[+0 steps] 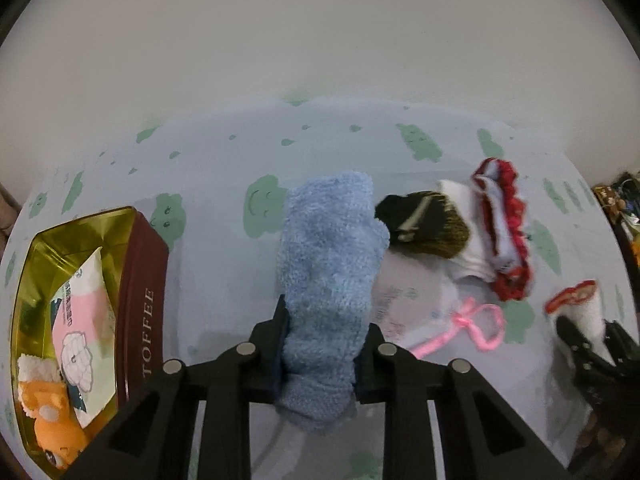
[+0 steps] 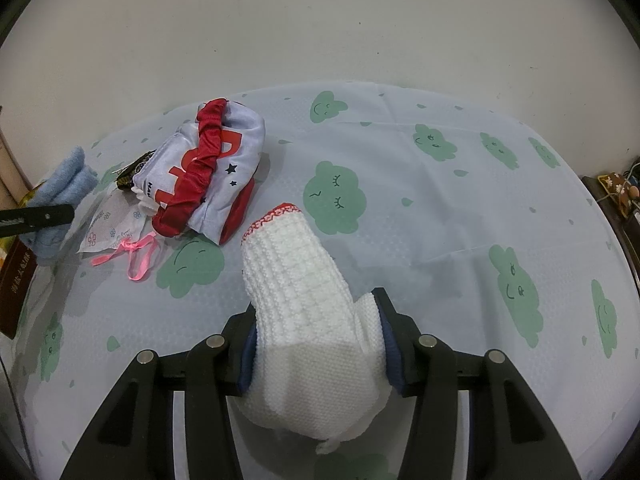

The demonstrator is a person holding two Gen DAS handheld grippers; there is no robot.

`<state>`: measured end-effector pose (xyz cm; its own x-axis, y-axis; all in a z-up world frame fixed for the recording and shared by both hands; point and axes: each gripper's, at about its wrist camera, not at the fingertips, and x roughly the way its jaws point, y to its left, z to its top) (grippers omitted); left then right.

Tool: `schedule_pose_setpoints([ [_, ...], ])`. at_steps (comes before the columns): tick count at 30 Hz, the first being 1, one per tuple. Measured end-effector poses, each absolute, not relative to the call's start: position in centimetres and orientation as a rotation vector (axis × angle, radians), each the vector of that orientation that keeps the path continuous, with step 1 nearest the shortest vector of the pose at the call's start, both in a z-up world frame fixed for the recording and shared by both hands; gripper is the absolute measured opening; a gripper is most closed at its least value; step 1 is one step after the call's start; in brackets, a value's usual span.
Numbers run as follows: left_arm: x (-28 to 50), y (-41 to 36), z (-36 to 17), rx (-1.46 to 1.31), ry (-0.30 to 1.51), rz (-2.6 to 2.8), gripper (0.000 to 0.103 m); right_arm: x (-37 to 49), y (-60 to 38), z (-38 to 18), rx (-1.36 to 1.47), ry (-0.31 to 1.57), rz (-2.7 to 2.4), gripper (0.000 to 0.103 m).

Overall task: Organize soft objects
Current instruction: 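Lower the blue towel into the tin and open the left tool while the right holds the sock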

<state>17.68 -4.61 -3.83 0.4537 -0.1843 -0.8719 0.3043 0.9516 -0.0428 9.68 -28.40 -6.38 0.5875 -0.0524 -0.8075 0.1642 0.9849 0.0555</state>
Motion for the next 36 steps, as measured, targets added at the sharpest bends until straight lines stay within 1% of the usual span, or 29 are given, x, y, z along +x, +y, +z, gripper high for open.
schedule_pose_setpoints([
  [8,16.4,-4.4,-0.5,0.122,1.020,-0.308,0.024,9.8,-28.4,-6.3,0.129,0.936,-0.126,0.048],
  [15,16.8,-0.7,1.4,0.089,1.019,-0.246,0.024,9.8,-28.4,-6.3,0.130,0.936,-0.126,0.048],
  [27,17.6,7.0,2.7,0.025,1.008,-0.100,0.024,9.8,-28.4,-6.2,0.129,0.936,-0.126,0.048],
  [36,18.4,10.9,1.4,-0.036,1.044,-0.018,0.024,9.8,-28.4,-6.3,0.128,0.936,-0.126,0.048],
])
